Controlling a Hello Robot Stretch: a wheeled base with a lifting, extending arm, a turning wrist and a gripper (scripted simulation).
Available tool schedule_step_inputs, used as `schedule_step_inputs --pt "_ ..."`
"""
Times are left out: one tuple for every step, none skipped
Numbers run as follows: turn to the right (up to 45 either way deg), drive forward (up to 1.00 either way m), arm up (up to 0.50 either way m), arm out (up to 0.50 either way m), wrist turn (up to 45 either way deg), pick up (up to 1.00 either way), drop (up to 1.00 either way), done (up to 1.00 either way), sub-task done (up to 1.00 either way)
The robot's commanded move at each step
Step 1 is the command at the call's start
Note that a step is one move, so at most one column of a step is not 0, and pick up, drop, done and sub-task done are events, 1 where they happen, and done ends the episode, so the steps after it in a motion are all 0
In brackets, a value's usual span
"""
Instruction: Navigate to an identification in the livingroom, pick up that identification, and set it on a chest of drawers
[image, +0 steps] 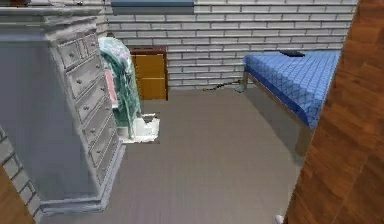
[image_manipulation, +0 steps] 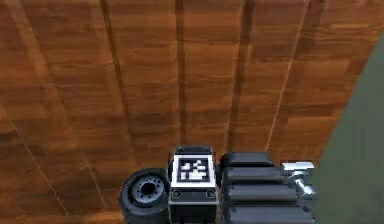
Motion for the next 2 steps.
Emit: schedule_step_inputs --pt "0.0 1.0 0.0 0.0 0.0 0.0 0.0 0.0 0.0" --pt "-3.0 0.0 0.0 0.0 0.0 0.0 0.0 0.0 0.0"
